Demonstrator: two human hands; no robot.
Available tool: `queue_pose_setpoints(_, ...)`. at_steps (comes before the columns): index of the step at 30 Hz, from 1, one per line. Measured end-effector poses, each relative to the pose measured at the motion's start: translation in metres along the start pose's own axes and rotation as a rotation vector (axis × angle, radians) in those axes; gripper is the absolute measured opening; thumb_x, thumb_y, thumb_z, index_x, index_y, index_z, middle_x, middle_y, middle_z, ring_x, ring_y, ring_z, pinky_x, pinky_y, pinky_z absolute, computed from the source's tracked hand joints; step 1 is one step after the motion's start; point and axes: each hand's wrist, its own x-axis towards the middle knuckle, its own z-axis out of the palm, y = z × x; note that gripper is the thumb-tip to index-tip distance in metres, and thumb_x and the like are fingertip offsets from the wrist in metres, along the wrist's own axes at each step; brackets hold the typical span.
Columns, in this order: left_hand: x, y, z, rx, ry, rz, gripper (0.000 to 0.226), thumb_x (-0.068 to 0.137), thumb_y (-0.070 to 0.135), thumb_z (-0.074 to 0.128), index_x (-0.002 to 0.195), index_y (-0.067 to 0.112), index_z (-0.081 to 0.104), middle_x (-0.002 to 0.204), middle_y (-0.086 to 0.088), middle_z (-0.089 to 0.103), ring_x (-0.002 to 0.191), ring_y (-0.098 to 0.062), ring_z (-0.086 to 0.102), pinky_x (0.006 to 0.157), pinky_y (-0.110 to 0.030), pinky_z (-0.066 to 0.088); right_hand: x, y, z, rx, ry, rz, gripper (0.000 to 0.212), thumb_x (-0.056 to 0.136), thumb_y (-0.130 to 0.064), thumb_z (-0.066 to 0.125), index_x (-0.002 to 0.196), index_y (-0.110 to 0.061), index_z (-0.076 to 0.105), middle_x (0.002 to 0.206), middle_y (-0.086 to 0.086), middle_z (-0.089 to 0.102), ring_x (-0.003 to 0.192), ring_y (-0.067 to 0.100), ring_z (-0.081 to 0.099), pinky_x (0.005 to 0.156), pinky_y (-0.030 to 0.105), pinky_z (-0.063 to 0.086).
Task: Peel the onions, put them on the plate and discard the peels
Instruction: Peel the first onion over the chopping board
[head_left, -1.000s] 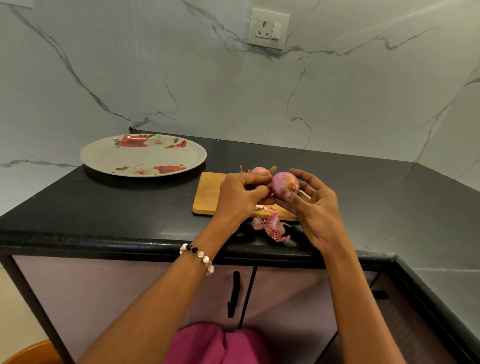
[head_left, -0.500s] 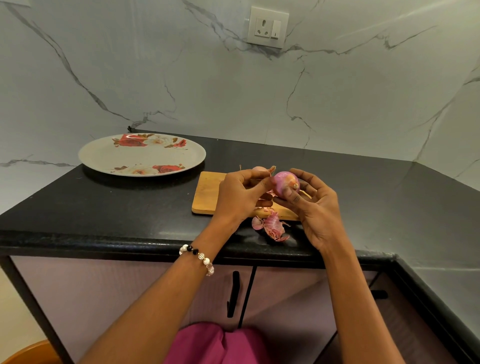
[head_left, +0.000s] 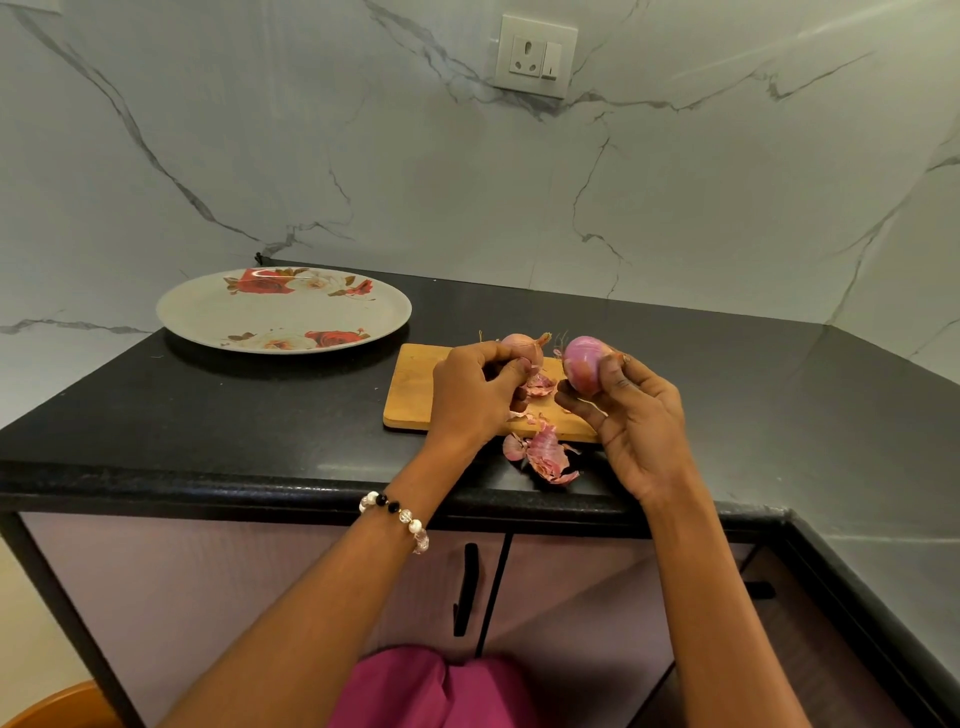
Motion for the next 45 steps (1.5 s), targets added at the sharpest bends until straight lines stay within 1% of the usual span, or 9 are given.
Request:
queue_pose_setpoints(4, 0.0026, -0.0061, 0.0007, 0.088, 0.061, 0.071, 0.017, 0.092, 0.012, 0.061, 0.106, 0.014, 0.071, 0.093, -0.003, 0.072, 0.080, -0.013, 0.068, 0.071, -0.031, 0.059, 0.0017, 0.0013, -0.0009, -0.049, 0.013, -0.015, 0.031, 0.083, -0.019, 0.063, 0.109, -0.004, 0.066, 0.095, 0.007, 0.075, 0.084, 0.022, 0.072, 0.068, 0.032, 0.062)
queue_pose_setpoints(7, 0.0012, -0.0040, 0.0018, 0.127, 0.038, 0.196, 0.021, 0.090, 0.017, 0.065, 0.109, 0.013, 0.071, 0.101, -0.003, 0.071, 0.087, -0.008, 0.065, 0.077, -0.015, 0.052, 0.0022, 0.0022, -0.0022, -0.085, 0.018, -0.035, 0.039, 0.080, -0.015, 0.069, 0.117, -0.004, 0.065, 0.101, 0.010, 0.075, 0.086, 0.020, 0.071, 0.069, 0.028, 0.060)
queue_pose_setpoints(10, 0.0004, -0.0017, 0.0035, 0.123, -0.054, 0.237, 0.031, 0.085, 0.027, 0.071, 0.112, 0.013, 0.071, 0.103, -0.002, 0.072, 0.091, -0.007, 0.065, 0.080, -0.014, 0.051, 0.0005, 0.0017, -0.0022, -0.087, 0.003, -0.040, 0.041, 0.073, -0.013, 0.073, 0.113, -0.006, 0.066, 0.100, 0.011, 0.075, 0.089, 0.022, 0.072, 0.072, 0.029, 0.061)
queue_pose_setpoints(18, -0.0008, -0.0018, 0.0018, -0.072, -0.164, 0.096, 0.036, 0.083, 0.011, 0.072, 0.118, 0.005, 0.065, 0.103, -0.007, 0.071, 0.083, -0.012, 0.071, 0.076, -0.035, 0.060, -0.0021, 0.0005, 0.0011, -0.186, -0.057, -0.031, 0.055, 0.064, -0.019, 0.082, 0.116, -0.010, 0.065, 0.110, 0.014, 0.071, 0.094, 0.024, 0.071, 0.068, 0.027, 0.059)
queue_pose_setpoints(24, -0.0019, -0.0018, 0.0006, -0.117, -0.187, 0.070, 0.035, 0.083, 0.004, 0.069, 0.118, 0.006, 0.065, 0.103, -0.009, 0.071, 0.080, -0.013, 0.072, 0.075, -0.037, 0.060, -0.0032, -0.0009, 0.0026, -0.151, -0.101, -0.016, 0.046, 0.075, -0.007, 0.072, 0.120, -0.006, 0.064, 0.108, 0.012, 0.070, 0.086, 0.019, 0.073, 0.065, 0.024, 0.058)
queue_pose_setpoints(29, -0.0002, -0.0029, 0.0007, -0.149, -0.142, 0.040, 0.032, 0.083, -0.001, 0.067, 0.114, 0.007, 0.068, 0.103, -0.008, 0.072, 0.084, -0.016, 0.072, 0.076, -0.038, 0.060, -0.0025, -0.0003, 0.0018, -0.129, -0.141, -0.011, 0.055, 0.071, -0.018, 0.076, 0.122, -0.005, 0.064, 0.110, 0.014, 0.073, 0.093, 0.029, 0.073, 0.073, 0.032, 0.062)
queue_pose_setpoints(34, -0.0019, 0.0017, 0.0007, -0.206, -0.120, -0.025, 0.022, 0.087, 0.008, 0.067, 0.109, 0.008, 0.070, 0.094, -0.008, 0.073, 0.072, -0.016, 0.072, 0.069, -0.032, 0.060, -0.0020, 0.0005, 0.0016, -0.138, -0.120, -0.017, 0.060, 0.070, -0.022, 0.077, 0.125, -0.003, 0.062, 0.113, 0.016, 0.072, 0.095, 0.030, 0.073, 0.075, 0.034, 0.062)
queue_pose_setpoints(39, -0.0010, -0.0003, 0.0013, -0.227, -0.238, -0.046, 0.034, 0.083, 0.014, 0.072, 0.116, 0.006, 0.067, 0.103, -0.010, 0.072, 0.085, -0.018, 0.072, 0.071, -0.036, 0.060, -0.0014, 0.0017, 0.0005, -0.153, -0.107, -0.029, 0.049, 0.073, -0.012, 0.075, 0.120, -0.006, 0.063, 0.110, 0.016, 0.072, 0.097, 0.032, 0.073, 0.075, 0.035, 0.062)
queue_pose_setpoints(45, -0.0007, -0.0017, 0.0002, -0.195, -0.231, -0.021, 0.028, 0.083, 0.007, 0.070, 0.111, 0.003, 0.069, 0.098, -0.008, 0.072, 0.087, -0.017, 0.071, 0.076, -0.039, 0.060, -0.0016, 0.0021, 0.0004, -0.200, -0.099, -0.036, 0.045, 0.070, -0.010, 0.078, 0.113, -0.008, 0.067, 0.102, 0.010, 0.074, 0.093, 0.030, 0.073, 0.073, 0.033, 0.062)
